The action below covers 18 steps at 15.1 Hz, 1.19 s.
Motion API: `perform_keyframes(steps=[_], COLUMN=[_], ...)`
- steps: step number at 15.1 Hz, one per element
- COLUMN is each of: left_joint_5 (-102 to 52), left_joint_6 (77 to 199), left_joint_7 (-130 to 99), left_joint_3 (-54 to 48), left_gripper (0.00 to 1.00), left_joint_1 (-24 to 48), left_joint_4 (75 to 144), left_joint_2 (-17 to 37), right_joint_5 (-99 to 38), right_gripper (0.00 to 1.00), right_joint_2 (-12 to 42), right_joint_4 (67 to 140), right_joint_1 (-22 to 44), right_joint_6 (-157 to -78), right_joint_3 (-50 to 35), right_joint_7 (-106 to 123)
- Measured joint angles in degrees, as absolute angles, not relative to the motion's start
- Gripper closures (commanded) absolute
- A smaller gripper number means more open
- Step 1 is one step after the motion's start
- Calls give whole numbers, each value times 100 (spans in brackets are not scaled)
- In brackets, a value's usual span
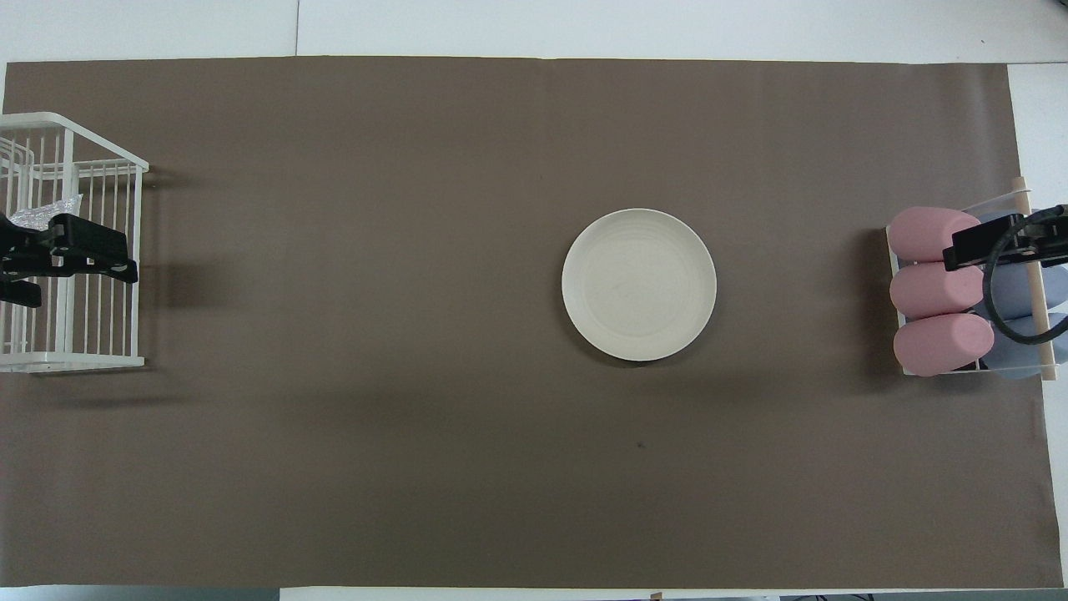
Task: Wipe plate with sponge
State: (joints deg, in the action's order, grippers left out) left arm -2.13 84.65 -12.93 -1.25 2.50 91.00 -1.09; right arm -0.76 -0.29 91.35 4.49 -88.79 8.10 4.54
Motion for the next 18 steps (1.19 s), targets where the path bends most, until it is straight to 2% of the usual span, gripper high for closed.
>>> perform_keyframes(steps=[11,15,18], left_joint_5=[-124,673,1410], left_joint_6=[8606,8718,8906], left_joint_7=[-1373,-1571,-1630], left_joint_3=[-103,-138,-160], left_gripper=[0,0,0], left_joint_1=[189,198,212], left_joint_4=[9111,9152,9210], left_joint_2=[-98,10,361], right_joint_5=[-76,-76,-76], right_gripper=[0,0,0], right_joint_2=[-29,-29,-29], right_joint_4=[9135,9135,9135], right_joint_1=[449,449,449], right_joint_6=[-8878,-8878,-8877], right_joint_3=[810,810,810], right_joint_7=[454,454,454])
